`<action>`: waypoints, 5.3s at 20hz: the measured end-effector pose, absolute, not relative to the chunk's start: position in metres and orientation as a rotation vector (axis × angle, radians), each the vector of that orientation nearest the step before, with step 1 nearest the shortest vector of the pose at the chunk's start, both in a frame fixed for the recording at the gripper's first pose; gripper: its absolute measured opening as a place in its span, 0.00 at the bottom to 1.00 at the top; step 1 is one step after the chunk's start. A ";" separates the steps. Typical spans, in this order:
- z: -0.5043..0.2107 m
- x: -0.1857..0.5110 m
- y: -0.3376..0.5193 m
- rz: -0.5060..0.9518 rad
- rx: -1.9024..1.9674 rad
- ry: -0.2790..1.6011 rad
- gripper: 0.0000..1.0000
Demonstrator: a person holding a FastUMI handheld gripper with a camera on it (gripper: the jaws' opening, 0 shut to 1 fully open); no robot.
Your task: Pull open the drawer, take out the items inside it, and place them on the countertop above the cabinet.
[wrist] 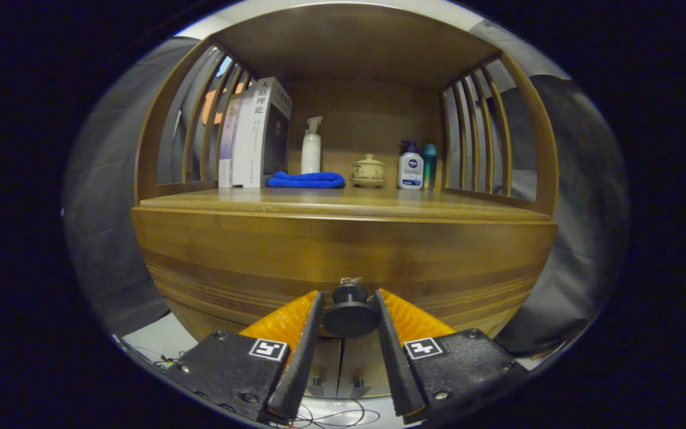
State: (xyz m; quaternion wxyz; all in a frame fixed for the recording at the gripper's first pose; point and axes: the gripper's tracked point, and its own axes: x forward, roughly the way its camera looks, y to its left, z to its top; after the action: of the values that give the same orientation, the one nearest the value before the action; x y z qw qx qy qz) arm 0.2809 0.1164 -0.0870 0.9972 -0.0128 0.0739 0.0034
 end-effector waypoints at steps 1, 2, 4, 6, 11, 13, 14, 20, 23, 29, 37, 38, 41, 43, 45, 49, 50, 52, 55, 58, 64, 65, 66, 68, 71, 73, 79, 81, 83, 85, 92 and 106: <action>-0.088 0.283 0.115 0.016 -0.001 0.155 0.57; -0.087 0.282 0.116 0.017 0.017 0.146 0.52; -0.086 0.283 0.113 0.010 0.013 0.137 0.51; -0.084 0.283 0.113 0.001 0.009 0.134 0.47; -0.088 0.283 0.113 0.009 -0.007 0.150 0.42; -0.088 0.282 0.114 0.015 -0.009 0.154 0.40; -0.088 0.282 0.114 0.017 -0.010 0.157 0.39; -0.087 0.278 0.114 0.028 -0.013 0.178 0.37; -0.089 0.267 0.115 0.037 -0.020 0.184 0.37; -0.092 0.239 0.116 0.046 -0.026 0.192 0.37; -0.098 0.189 0.118 0.059 -0.026 0.207 0.37; -0.099 0.183 0.118 0.061 -0.021 0.210 0.37; -0.100 0.167 0.116 0.059 -0.020 0.209 0.37; -0.101 0.158 0.116 0.060 -0.039 0.202 0.37; -0.102 0.149 0.115 0.062 -0.029 0.204 0.37; -0.104 0.130 0.113 0.065 -0.031 0.206 0.36; -0.105 0.126 0.114 0.064 -0.031 0.208 0.36; -0.105 0.118 0.114 0.064 -0.052 0.205 0.36; -0.110 0.108 0.115 0.068 -0.035 0.217 0.36; -0.115 0.099 0.114 0.068 -0.036 0.231 0.37; -0.119 0.088 0.115 0.073 -0.036 0.232 0.36; -0.120 0.088 0.115 0.069 -0.040 0.234 0.36; -0.120 0.088 0.113 0.068 -0.048 0.230 0.36; -0.122 0.088 0.114 0.076 -0.048 0.223 0.38; -0.112 0.085 0.102 0.059 -0.046 0.191 0.59; -0.104 0.076 0.095 0.058 -0.031 0.162 0.80; -0.030 0.057 0.067 0.029 -0.033 0.024 1.00; 0.007 0.060 0.062 0.028 -0.033 -0.032 1.00; 0.042 0.067 0.060 0.039 -0.012 -0.063 1.00; 0.078 0.078 0.061 0.052 0.023 -0.087 1.00; 0.115 0.164 0.086 0.131 0.064 0.174 1.00; -0.021 0.217 0.115 0.125 0.013 0.956 0.89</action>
State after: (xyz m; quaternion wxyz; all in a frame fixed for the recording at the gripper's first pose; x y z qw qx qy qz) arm 0.2168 0.1146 -0.0210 0.8861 0.0062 0.4596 0.0599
